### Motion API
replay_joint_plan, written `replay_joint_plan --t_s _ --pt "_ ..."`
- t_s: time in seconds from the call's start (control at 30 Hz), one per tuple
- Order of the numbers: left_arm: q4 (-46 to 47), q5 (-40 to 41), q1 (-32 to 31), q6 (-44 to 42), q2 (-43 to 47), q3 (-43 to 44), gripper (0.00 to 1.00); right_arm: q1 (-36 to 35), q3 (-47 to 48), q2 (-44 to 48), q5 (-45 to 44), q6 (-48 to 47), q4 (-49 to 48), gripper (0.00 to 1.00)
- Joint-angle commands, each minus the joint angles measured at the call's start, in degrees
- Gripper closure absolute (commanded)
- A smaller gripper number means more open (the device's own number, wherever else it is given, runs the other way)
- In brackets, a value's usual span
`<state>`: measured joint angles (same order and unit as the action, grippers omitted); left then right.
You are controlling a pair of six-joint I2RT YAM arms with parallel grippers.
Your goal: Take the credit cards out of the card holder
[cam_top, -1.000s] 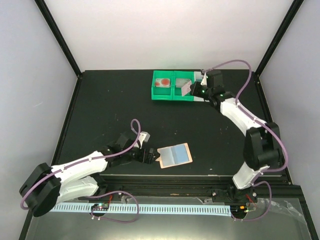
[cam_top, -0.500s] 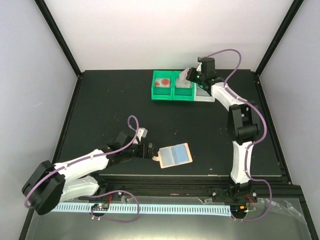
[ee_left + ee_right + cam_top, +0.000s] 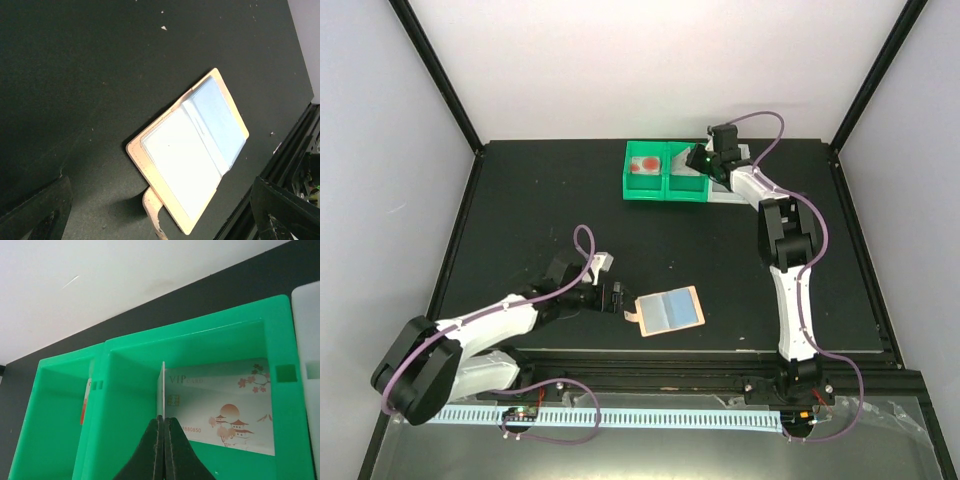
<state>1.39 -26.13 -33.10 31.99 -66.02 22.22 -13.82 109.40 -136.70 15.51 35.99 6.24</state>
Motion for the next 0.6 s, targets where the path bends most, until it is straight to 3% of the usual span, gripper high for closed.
replay_joint_plan --t_s 0.0,0.57 --pt "2.1 -2.67 0.32 -3.03 0.38 1.03 0.01 0.15 2.52 -1.67 -0.05 1.66 -2.09 0.98" --pt "4.91 -3.2 0.35 -3.09 -2.27 1.25 0.06 0.27 4.19 -3.34 -3.29 1.94 -3.03 0.98"
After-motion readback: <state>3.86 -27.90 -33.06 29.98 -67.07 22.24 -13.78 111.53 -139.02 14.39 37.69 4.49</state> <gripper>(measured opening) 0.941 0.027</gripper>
